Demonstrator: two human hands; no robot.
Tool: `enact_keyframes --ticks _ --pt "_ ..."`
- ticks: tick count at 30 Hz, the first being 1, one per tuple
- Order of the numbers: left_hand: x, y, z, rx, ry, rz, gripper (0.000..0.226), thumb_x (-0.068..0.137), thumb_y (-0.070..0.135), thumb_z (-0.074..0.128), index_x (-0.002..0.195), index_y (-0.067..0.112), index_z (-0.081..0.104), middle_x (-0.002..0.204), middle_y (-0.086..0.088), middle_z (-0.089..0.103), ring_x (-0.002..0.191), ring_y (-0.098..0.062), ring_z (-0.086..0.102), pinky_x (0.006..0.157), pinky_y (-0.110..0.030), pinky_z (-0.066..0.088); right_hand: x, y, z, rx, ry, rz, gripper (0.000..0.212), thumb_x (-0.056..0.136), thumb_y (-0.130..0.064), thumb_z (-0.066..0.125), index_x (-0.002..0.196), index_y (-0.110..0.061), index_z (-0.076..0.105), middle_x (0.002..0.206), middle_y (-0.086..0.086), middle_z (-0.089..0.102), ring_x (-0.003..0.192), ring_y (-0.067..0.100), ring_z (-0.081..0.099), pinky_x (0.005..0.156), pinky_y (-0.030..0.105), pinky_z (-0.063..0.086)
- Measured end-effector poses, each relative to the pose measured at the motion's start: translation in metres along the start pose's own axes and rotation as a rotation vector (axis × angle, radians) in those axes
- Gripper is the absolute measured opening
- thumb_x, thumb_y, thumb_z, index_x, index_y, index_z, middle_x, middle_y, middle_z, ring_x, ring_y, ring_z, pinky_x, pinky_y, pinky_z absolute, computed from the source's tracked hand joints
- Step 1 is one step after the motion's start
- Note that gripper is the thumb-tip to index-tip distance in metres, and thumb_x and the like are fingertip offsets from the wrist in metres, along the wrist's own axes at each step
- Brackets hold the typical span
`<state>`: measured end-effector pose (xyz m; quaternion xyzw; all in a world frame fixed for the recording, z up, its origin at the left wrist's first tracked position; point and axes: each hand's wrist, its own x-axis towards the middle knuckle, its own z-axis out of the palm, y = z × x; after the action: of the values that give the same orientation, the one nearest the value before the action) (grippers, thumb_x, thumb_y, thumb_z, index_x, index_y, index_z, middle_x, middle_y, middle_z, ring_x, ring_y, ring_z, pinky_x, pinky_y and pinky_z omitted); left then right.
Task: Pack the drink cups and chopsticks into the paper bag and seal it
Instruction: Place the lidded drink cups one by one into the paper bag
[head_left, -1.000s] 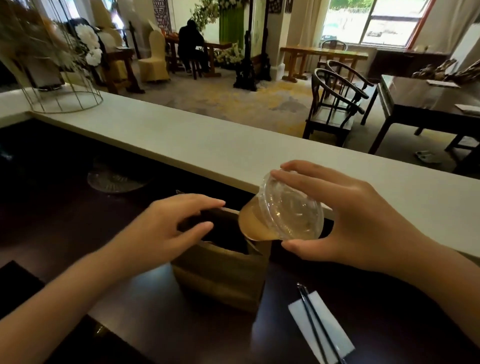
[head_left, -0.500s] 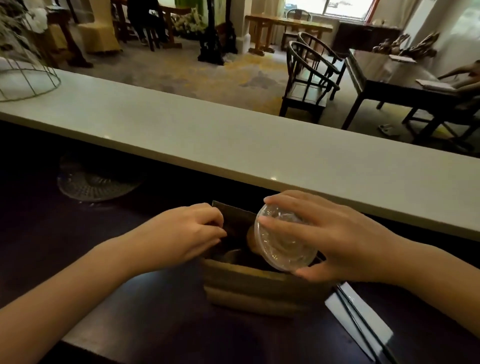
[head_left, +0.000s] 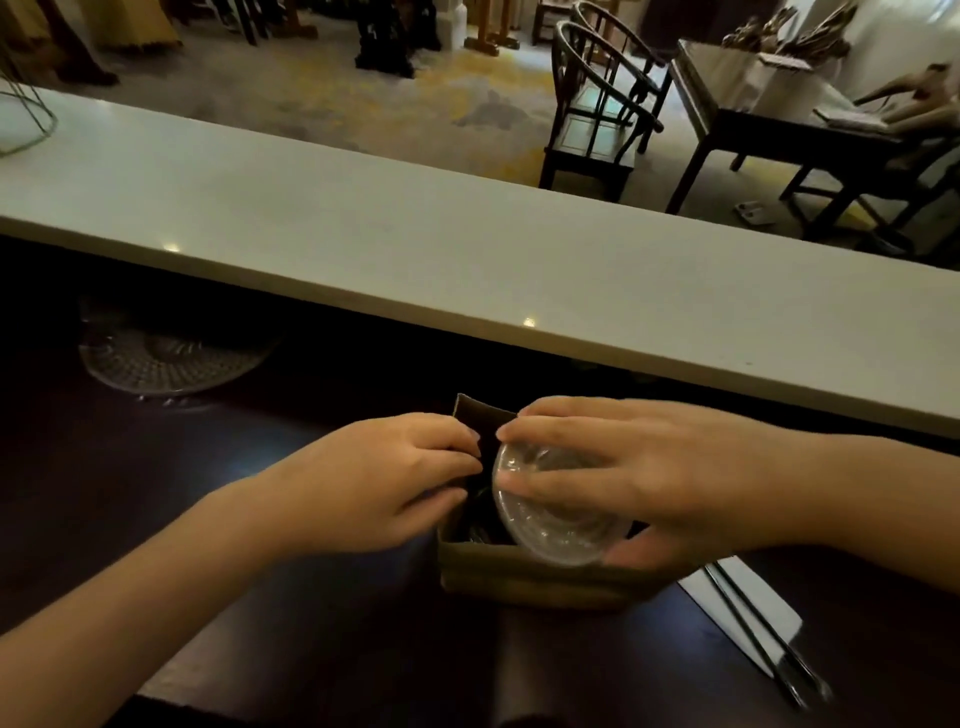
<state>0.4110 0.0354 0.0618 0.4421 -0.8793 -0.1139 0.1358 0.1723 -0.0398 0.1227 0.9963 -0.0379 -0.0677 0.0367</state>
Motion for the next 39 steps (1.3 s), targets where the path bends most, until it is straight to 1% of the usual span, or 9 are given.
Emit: enact_keyframes --ticks 4,7,11,13,17,22,32,36,39 --pt "-0.001 -0.003 -0.004 -0.006 0.015 -0.010 0.039 0.086 0.038 0.044 0.108 0.016 0.068 0.113 0.002 0.066 0.105 -0.008 0.061 0.086 -0.023 0.053 0.011 -0.009 0.014 0.259 -0.067 0.068 0.078 0.073 -0.043 0.067 0.141 -0.029 0.029 0.148 0.003 0.032 0.135 0.015 0.029 0.106 0.019 0.026" --pt "-0.003 -0.003 -0.003 -0.020 0.010 0.008 0.036 0.085 0.037 0.048 0.106 0.017 0.068 0.111 0.004 0.066 0.107 -0.006 0.060 0.087 -0.020 0.051 0.006 -0.009 0.029 0.557 -0.172 0.269 0.079 0.076 -0.047 0.065 0.139 -0.046 0.018 0.151 -0.019 0.014 0.131 -0.007 0.013 0.101 0.004 0.014" --pt "-0.006 -0.005 -0.003 -0.043 0.025 0.033 0.025 0.083 0.029 0.050 0.093 0.018 0.071 0.104 0.005 0.067 0.106 -0.006 0.060 0.084 -0.022 0.051 -0.007 -0.001 0.045 0.476 -0.147 0.379 0.078 0.075 -0.047 0.065 0.139 -0.044 0.020 0.150 -0.019 0.018 0.130 -0.008 0.013 0.100 0.002 0.009" --pt "-0.007 -0.008 -0.003 -0.037 0.038 0.047 0.022 0.084 0.028 0.051 0.090 0.018 0.071 0.101 0.006 0.068 0.107 -0.007 0.059 0.084 -0.023 0.050 -0.013 0.002 0.056 0.322 -0.151 0.346 0.074 0.076 -0.043 0.064 0.140 -0.035 0.027 0.150 -0.008 0.026 0.136 0.005 0.019 0.105 0.009 0.010" --pt "-0.009 -0.008 -0.001 -0.030 -0.003 0.077 0.027 0.088 0.031 0.049 0.096 0.017 0.071 0.103 0.005 0.068 0.113 -0.006 0.054 0.094 -0.018 0.043 -0.018 0.009 0.080 0.048 -0.237 0.320 0.075 0.070 -0.039 0.069 0.136 -0.022 0.037 0.142 0.010 0.043 0.131 0.028 0.040 0.107 0.037 0.032" --pt "-0.008 -0.007 -0.002 -0.019 -0.028 0.102 0.032 0.087 0.036 0.048 0.100 0.018 0.070 0.106 0.006 0.068 0.116 -0.007 0.055 0.091 -0.023 0.049 -0.015 0.009 0.097 0.132 -0.394 0.376 0.071 0.081 -0.040 0.060 0.140 -0.025 0.024 0.151 0.003 0.024 0.137 0.022 0.024 0.113 0.032 0.023" --pt "-0.005 -0.009 0.004 -0.050 -0.048 0.139 0.037 0.080 0.040 0.056 0.100 0.012 0.070 0.109 -0.001 0.067 0.120 -0.011 0.053 0.093 -0.025 0.050 0.005 0.037 0.107 0.234 -0.576 0.412 0.073 0.073 -0.030 0.070 0.133 -0.016 0.031 0.137 0.005 0.040 0.125 0.023 0.041 0.107 0.035 0.036" --pt "0.000 -0.011 0.004 -0.036 -0.044 0.131 0.038 0.077 0.035 0.056 0.107 0.014 0.068 0.115 -0.001 0.064 0.125 -0.012 0.049 0.095 -0.028 0.049 0.008 0.034 0.125 0.137 -0.610 0.270 0.039 0.094 -0.021 0.045 0.131 -0.011 0.038 0.136 0.011 0.044 0.126 0.030 0.042 0.106 0.040 0.033" --pt "0.006 -0.011 0.003 -0.003 -0.027 0.134 0.037 0.081 0.034 0.053 0.107 0.013 0.068 0.112 -0.002 0.066 0.121 -0.014 0.053 0.089 -0.032 0.054 0.007 0.030 0.135 0.040 -0.686 0.084 0.042 0.097 -0.017 0.032 0.139 -0.010 0.028 0.147 0.012 0.030 0.135 0.028 0.028 0.114 0.037 0.023"
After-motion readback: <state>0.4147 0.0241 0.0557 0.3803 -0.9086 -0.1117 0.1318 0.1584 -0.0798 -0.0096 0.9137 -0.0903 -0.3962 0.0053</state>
